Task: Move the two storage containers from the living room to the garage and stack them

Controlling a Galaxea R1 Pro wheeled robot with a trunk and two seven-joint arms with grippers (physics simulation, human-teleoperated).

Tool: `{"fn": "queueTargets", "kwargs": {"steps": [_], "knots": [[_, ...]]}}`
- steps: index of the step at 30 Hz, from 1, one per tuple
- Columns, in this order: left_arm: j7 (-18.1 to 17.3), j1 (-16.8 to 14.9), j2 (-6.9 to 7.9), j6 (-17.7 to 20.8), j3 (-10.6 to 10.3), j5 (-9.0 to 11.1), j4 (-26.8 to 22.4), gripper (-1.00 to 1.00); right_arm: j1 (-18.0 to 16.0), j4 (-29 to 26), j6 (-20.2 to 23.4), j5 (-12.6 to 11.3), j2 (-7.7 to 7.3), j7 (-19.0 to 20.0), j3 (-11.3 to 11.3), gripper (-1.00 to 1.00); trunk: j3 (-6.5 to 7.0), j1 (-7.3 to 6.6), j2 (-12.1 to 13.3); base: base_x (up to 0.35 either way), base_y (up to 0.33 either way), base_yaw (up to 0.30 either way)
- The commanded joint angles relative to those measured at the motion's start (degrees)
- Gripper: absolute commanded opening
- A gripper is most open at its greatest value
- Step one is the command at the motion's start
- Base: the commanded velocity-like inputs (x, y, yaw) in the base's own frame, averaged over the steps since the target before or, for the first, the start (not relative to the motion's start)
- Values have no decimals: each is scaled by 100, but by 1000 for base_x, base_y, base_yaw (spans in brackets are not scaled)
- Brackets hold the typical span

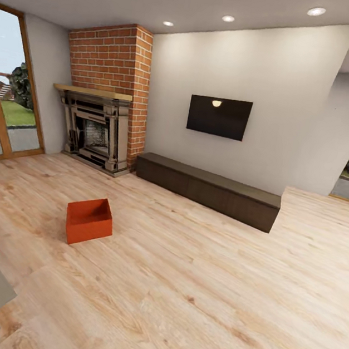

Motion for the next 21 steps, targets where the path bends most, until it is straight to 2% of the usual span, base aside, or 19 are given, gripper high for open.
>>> {"fn": "queueTargets", "kwargs": {"steps": [1,11,21], "knots": [[-9,-1,-1,-13,6,41,-1,100,-3,6,-21,-57,2,-13,49,100,-5,3,-2,322,0,0],[-9,-1,-1,-12,7,37,-1,100,-3,6,-14,-57,6,-13,49,100,-5,3,-2,322,0,13],[-9,-1,-1,-13,7,40,-1,100,-3,6,-20,-51,5,-13,49,100,-5,3,-2,322,0,244]]}}
